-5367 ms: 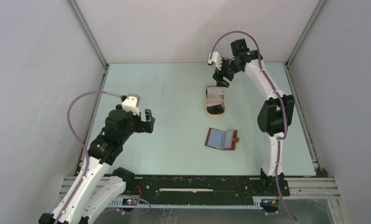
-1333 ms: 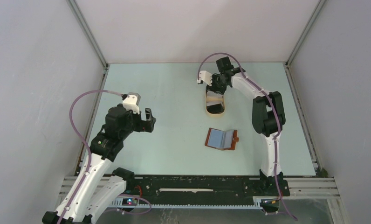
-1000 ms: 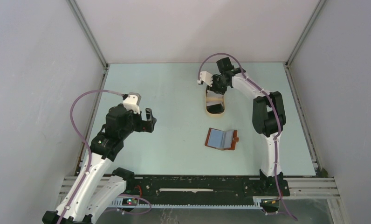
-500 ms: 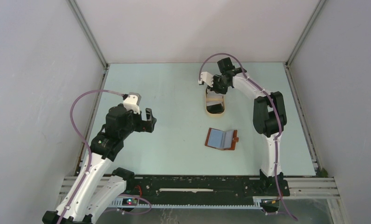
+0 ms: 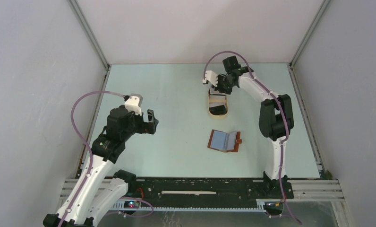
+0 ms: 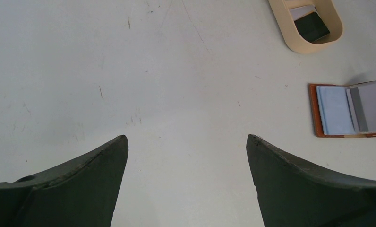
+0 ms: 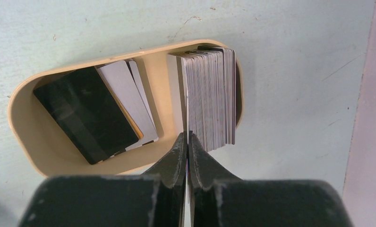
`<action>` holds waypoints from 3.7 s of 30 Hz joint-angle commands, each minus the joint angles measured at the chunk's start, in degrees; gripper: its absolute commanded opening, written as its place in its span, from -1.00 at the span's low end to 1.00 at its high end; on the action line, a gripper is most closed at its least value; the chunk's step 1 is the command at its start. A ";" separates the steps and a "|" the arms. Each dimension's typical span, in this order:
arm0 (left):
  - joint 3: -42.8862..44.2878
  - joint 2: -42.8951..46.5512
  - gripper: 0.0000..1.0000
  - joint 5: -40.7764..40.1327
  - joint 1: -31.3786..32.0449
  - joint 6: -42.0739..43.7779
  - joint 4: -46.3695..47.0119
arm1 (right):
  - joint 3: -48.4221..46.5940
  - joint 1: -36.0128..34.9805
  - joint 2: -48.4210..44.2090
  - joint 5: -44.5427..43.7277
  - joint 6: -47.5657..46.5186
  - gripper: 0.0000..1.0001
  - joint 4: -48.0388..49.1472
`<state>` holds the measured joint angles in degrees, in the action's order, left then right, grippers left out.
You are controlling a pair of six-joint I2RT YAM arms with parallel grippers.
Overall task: Put the credit cards into the card holder
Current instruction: Pick up the credit card from the storage box, then insert the credit card into the card holder.
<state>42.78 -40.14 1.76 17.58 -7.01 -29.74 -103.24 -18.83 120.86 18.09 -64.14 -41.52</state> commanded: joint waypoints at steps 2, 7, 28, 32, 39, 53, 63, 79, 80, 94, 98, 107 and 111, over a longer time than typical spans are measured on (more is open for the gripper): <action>-1.04 0.06 1.00 0.76 -0.48 1.20 1.55 | -1.45 0.92 -4.14 2.94 0.18 -0.89 -1.69; -0.97 0.21 1.00 1.48 -0.49 1.20 1.61 | -2.14 1.32 -4.59 5.46 0.83 -1.00 -3.86; -14.99 5.34 0.96 32.61 -0.33 -32.39 43.60 | 3.74 3.22 -20.66 41.84 21.19 -1.00 -24.57; -21.95 2.46 0.93 26.73 6.45 -39.32 58.51 | 15.30 3.51 -26.41 47.78 29.80 -1.00 -18.11; -26.81 -9.63 0.85 14.51 20.20 -40.37 79.45 | 39.34 4.04 -38.52 56.42 52.88 -1.00 9.80; -22.09 -38.87 0.19 16.05 24.84 -55.95 110.69 | 46.03 2.08 -36.13 62.97 69.35 -1.00 27.30; -19.62 -42.45 -0.20 14.49 26.98 -55.34 110.98 | 46.04 1.09 -34.80 63.30 70.62 -1.00 28.27; -26.02 -37.19 -1.00 15.53 26.60 -48.46 106.73 | 41.97 1.98 -41.42 52.58 42.93 0.03 6.72; -27.10 -35.95 -1.00 15.69 26.51 -47.14 104.58 | 41.84 2.67 -43.04 50.31 40.59 0.09 5.31; -27.64 -11.22 -1.00 7.86 26.89 -25.01 58.18 | 49.52 10.54 -53.62 25.06 30.97 0.32 -3.29; -28.61 -10.95 -1.00 7.59 26.91 -24.78 59.41 | 50.40 12.61 -50.00 24.24 33.03 0.33 -4.10; -29.21 -15.41 -1.00 9.91 27.23 -26.76 66.54 | 50.64 14.65 -40.92 18.72 42.44 0.50 -0.23; -29.02 -16.86 -1.00 10.10 27.36 -26.76 67.66 | 49.87 14.96 -36.86 17.58 47.82 0.54 1.68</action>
<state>14.00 -55.94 11.14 44.47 -34.48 33.47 -52.66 -4.45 81.30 37.63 -23.49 -42.98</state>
